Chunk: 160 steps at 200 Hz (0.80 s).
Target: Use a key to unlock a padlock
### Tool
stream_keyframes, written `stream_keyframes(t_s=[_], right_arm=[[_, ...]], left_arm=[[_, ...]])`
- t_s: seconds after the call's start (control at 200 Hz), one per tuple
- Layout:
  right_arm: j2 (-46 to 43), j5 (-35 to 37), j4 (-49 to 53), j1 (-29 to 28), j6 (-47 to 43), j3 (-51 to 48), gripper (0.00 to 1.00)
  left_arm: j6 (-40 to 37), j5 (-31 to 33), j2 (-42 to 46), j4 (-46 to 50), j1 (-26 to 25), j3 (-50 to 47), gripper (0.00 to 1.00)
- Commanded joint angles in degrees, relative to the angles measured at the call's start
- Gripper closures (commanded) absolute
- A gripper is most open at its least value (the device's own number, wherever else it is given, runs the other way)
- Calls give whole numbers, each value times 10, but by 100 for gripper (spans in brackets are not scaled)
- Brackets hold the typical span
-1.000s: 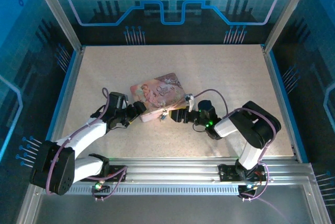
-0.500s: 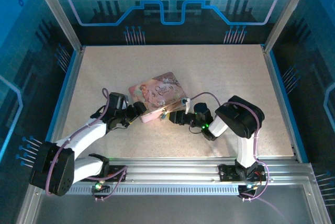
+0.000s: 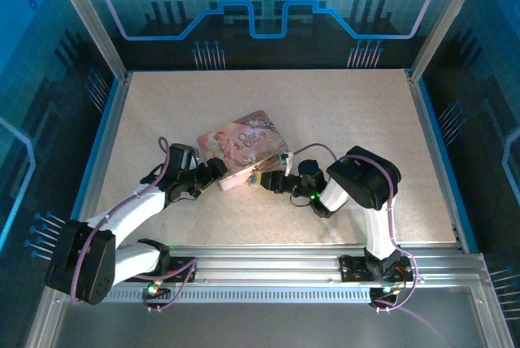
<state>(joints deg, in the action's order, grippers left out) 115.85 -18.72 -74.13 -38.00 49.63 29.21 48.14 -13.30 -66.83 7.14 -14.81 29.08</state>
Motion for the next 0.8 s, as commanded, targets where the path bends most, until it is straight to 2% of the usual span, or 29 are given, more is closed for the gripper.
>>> stream_keyframes(t_s=[0.0,0.32,0.795], right_arm=[[18,-8,-24,-9,15,12,68],[51,-3,-64,-13,49,28,72],[66,21,-60,-12,69,29,92]], left_arm=[[7,8,-2,29,-4,-10,19],[8,7,-5,28,-4,-9,19],[9,7,-14,24,-4,-8,19]])
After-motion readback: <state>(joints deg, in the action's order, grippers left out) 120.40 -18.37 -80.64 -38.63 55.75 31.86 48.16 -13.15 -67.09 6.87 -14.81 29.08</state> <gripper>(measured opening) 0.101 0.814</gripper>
